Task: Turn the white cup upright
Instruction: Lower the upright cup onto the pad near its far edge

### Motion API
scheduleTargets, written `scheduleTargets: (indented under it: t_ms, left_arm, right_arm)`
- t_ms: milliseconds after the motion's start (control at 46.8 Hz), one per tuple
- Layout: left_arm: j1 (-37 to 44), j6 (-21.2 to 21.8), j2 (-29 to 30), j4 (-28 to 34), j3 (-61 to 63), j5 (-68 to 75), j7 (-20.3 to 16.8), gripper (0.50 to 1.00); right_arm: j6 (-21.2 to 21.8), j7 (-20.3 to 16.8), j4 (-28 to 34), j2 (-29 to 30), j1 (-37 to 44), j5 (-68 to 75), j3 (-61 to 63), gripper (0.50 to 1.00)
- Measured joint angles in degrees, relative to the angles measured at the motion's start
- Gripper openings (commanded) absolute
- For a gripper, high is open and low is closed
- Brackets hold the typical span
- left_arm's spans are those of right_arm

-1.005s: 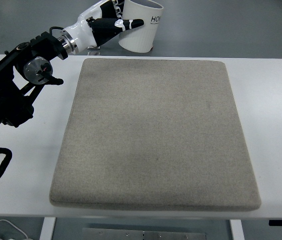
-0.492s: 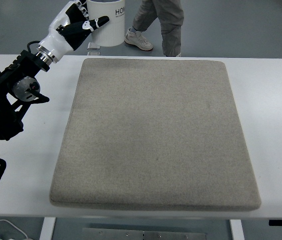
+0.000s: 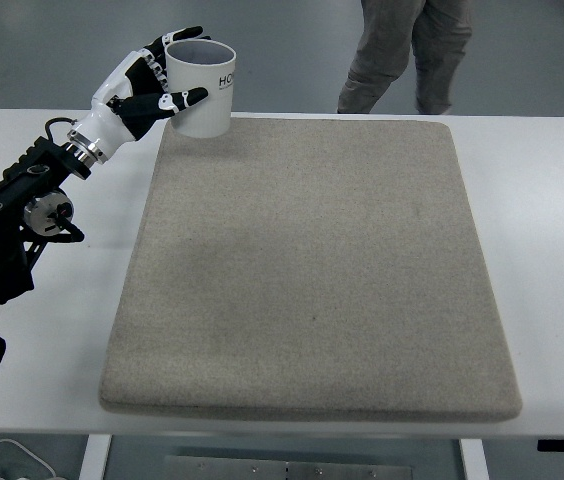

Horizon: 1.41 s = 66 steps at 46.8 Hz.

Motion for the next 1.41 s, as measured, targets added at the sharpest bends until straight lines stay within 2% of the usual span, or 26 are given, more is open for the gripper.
scheduleTargets:
  t_ms: [363, 534, 1047, 1197, 1368, 1411]
  left_arm:
    - [0.15, 1.76, -1.55, 3.18, 5.23, 0.01, 0.01, 0.57]
    - [0.98, 4.14, -2.06, 3.24, 8.65, -0.02, 0.02, 0.576]
    - [3.37, 7.73, -3.72, 3.32, 12.59, 0.04, 0.02, 0.583]
    - [3.5, 7.94, -3.72, 3.32, 12.64, -0.02, 0.02, 0.615]
    - [3.59, 8.79, -3.72, 3.32, 12.65, -0.02, 0.02, 0.621]
    - [3.66, 9.02, -3.72, 3.32, 12.79, -0.01, 0.02, 0.636]
  right_arm:
    - [0.05, 0.0, 0.0, 0.0, -0.08, 0.0, 0.02, 0.93]
    - [0.07, 0.07, 0.0, 0.0, -0.09, 0.1, 0.03, 0.93]
    - [0.2, 0.0, 0.0, 0.0, -0.09, 0.1, 0.13, 0.93]
    - [0.2, 0.0, 0.0, 0.0, -0.09, 0.1, 0.09, 0.93]
    - [0.2, 0.0, 0.0, 0.0, -0.11, 0.1, 0.09, 0.93]
    - [0.19, 0.0, 0.0, 0.0, -0.15, 0.1, 0.09, 0.93]
